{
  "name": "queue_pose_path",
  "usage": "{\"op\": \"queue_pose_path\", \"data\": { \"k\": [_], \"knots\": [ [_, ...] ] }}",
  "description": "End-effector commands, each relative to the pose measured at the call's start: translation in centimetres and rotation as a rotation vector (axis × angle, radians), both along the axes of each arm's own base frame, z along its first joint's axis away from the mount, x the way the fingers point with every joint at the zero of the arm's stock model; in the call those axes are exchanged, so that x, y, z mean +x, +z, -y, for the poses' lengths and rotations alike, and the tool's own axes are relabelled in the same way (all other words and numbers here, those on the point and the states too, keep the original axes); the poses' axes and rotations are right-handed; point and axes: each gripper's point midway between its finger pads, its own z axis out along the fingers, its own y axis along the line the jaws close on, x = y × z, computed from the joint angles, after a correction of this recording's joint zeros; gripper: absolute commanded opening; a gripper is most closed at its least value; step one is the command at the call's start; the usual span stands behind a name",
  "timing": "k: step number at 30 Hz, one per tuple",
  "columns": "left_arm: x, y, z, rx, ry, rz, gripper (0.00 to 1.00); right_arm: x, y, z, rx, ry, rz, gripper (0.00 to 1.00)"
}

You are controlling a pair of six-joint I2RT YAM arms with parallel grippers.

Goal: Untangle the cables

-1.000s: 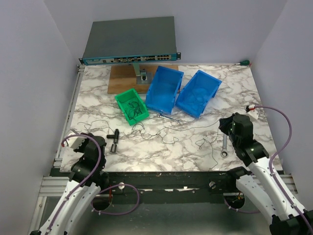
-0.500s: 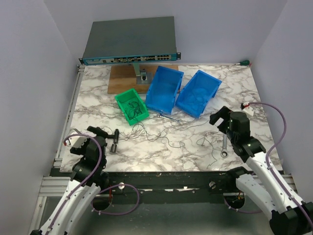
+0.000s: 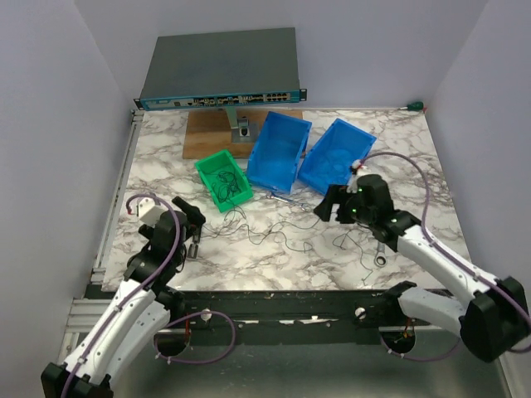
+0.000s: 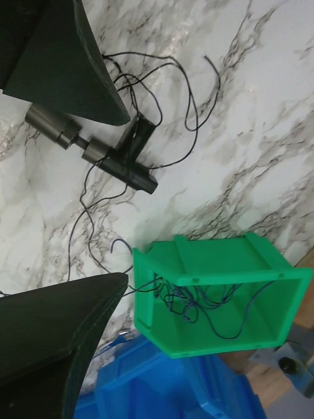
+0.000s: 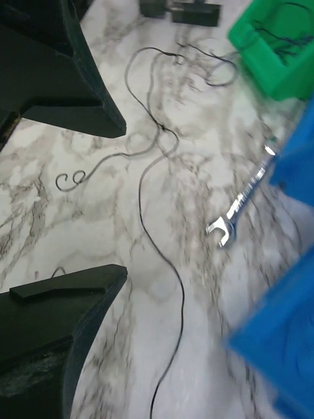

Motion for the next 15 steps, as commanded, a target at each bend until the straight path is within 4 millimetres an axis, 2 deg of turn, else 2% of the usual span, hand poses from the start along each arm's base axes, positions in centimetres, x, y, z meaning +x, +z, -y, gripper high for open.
{"op": "queue_pose_path", "data": {
  "k": [1,5,8,11,15],
  "knots": [
    [0.3,-0.3,3.4,-0.069,-0.115,-0.101,0.99,-1.5,-0.6,-6.2,-0.054,0.286,-0.004,0.86],
    [0.2,-0.9,5.6,-0.067,-0.198,-0.14,0.99,-2.0,-3.0,-9.7,-0.158,0.36,-0.029,0.86],
    [-0.4,-1.5,7.3,-0.077,-0.255,-0.162,0.99,-1.6,-4.6,-11.3,-0.252,0.381,-0.039,0.85],
    [-0.8,-1.8,8.5,-0.077,-0.297,-0.182,0.98,-1.0,-6.0,-11.7,-0.372,0.407,-0.027,0.84],
    [-1.2,-2.0,8.8,-0.066,-0.309,-0.195,0.99,0.0,-8.1,-10.9,-0.481,0.392,-0.044,0.8]
  ]
}}
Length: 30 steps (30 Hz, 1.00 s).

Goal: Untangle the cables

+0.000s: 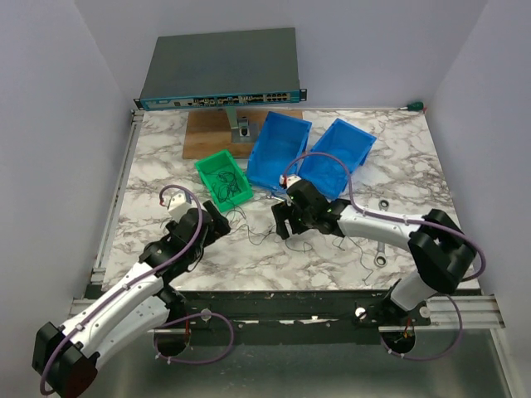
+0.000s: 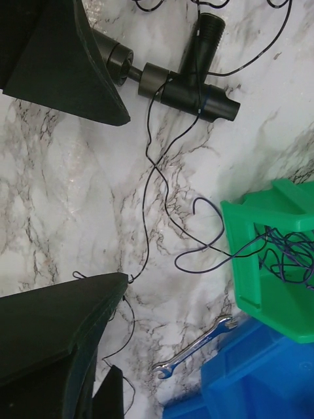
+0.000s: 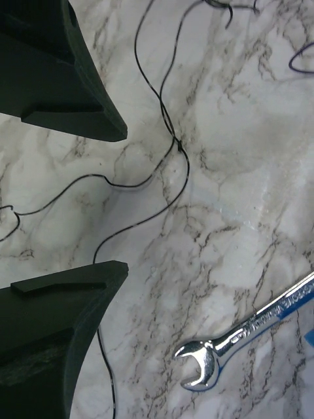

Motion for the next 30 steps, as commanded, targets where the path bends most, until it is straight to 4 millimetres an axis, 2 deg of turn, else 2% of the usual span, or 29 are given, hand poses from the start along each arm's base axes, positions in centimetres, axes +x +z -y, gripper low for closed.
{"op": "queue_pose_path", "data": {
  "k": [1,5,7,13,15,18,21,26,29,30],
  "knots": [
    [-0.3,0.8,0.8,-0.024,-0.02,-0.004,0.98,2.0,-1.2,1.7,-0.155,-0.033,0.07,0.79],
    [-0.4,1.1,0.2,-0.018,0.005,0.006,0.99,2.8,-1.8,2.3,-0.179,-0.09,0.084,0.75],
    [-0.4,1.3,0.0,-0.021,0.01,0.018,0.99,3.0,-2.1,2.5,-0.195,-0.109,0.088,0.7],
    [-0.6,1.4,-0.2,-0.024,0.013,0.03,0.99,2.5,-4.1,2.9,-0.239,-0.114,0.037,0.57],
    [-0.6,1.3,-0.2,-0.025,0.013,0.029,0.99,2.3,-4.5,2.9,-0.239,-0.115,0.027,0.48],
    [-0.7,1.1,-0.2,-0.028,0.015,0.025,0.99,2.2,-4.6,2.7,-0.228,-0.114,0.019,0.24],
    [-0.7,0.9,0.0,-0.035,0.009,0.023,0.98,2.3,-3.6,2.5,-0.2,-0.112,0.035,0.02],
    [-0.5,0.9,1.1,-0.077,-0.023,0.031,0.99,2.2,-0.2,1.8,-0.092,-0.103,0.091,0.01],
    [-0.3,1.5,2.7,-0.133,-0.088,0.056,0.98,1.7,1.9,1.5,-0.024,-0.087,0.117,0.01],
    [-0.1,2.2,4.3,-0.207,-0.137,0.086,0.99,1.2,4.0,1.3,0.04,-0.069,0.142,0.01]
  ]
}}
